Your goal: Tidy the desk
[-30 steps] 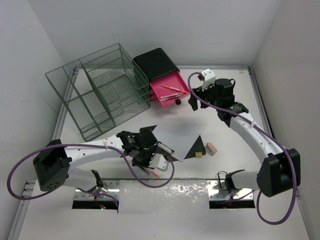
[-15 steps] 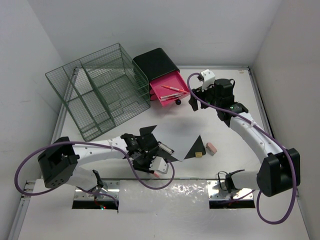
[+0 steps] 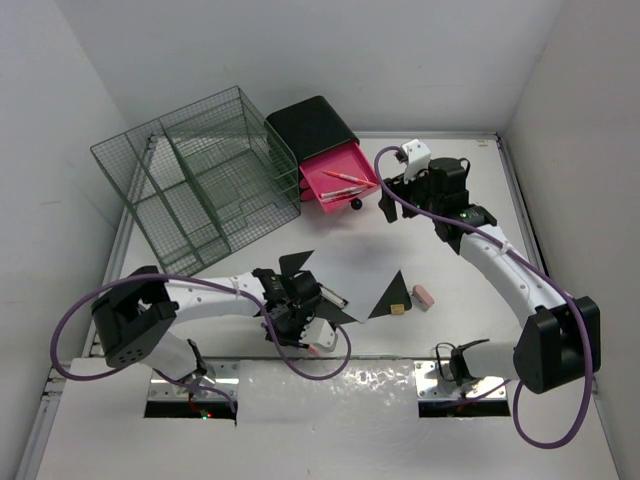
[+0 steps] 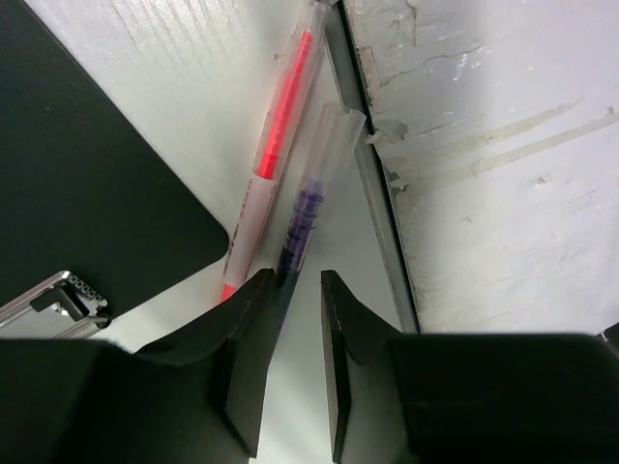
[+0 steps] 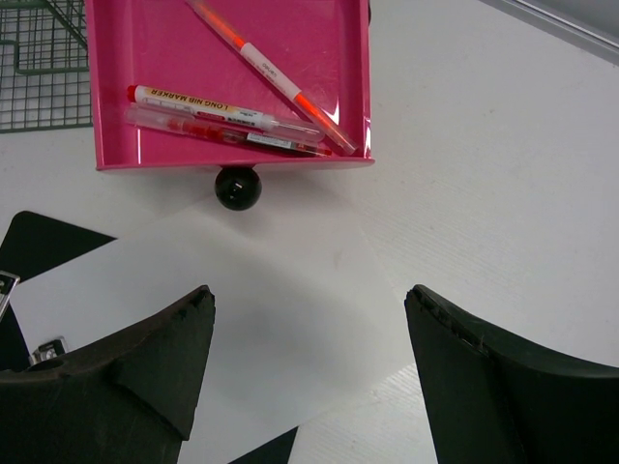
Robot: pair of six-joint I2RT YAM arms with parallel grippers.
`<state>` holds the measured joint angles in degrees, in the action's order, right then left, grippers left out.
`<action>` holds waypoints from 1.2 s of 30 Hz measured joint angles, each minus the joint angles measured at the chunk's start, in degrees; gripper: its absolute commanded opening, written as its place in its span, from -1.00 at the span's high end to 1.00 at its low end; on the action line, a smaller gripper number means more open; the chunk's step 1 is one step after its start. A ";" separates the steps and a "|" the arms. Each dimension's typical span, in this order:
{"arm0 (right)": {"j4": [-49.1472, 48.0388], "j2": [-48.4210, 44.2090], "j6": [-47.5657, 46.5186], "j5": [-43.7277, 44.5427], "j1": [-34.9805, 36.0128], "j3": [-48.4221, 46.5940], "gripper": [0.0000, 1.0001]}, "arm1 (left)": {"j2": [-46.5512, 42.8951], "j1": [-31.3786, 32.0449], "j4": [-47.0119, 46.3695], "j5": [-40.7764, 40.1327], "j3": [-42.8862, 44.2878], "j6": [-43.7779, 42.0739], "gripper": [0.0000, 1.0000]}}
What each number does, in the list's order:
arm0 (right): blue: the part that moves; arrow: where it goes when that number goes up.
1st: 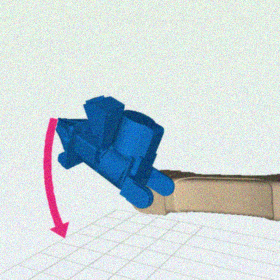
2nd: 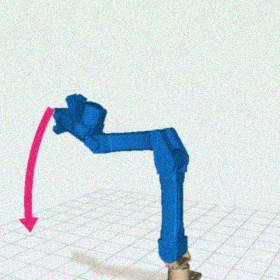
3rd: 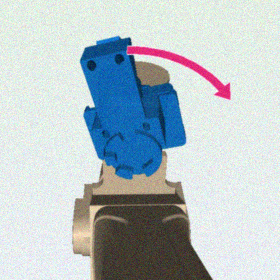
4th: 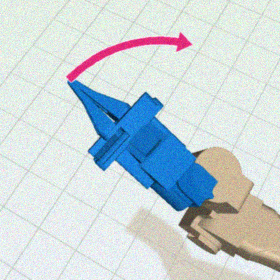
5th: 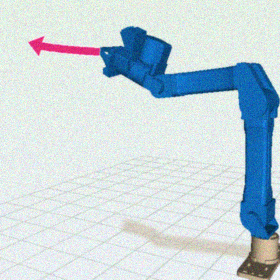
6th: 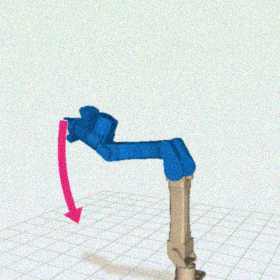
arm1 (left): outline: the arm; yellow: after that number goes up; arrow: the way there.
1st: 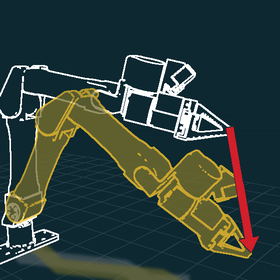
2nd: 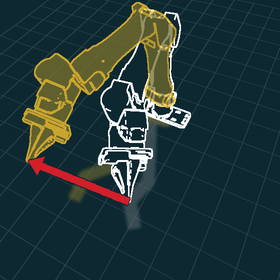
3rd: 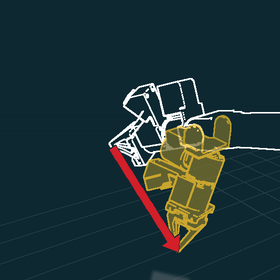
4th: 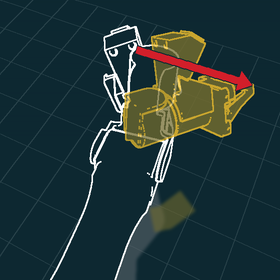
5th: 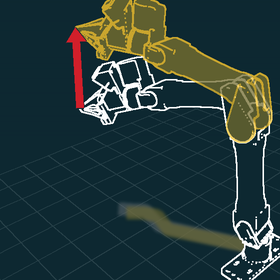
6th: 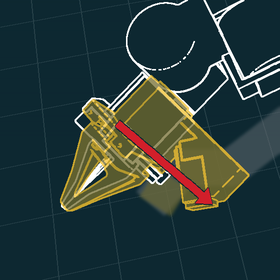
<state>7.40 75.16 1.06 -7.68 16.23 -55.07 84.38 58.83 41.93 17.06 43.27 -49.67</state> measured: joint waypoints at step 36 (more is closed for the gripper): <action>-2.40 -1.86 2.64 -9.70 -2.29 1.53 -0.56 | -13.68 -12.94 -8.26 1.97 17.20 18.58 1.00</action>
<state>4.99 73.30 3.70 -17.39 13.93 -53.54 70.70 45.89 33.67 19.03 60.47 -31.09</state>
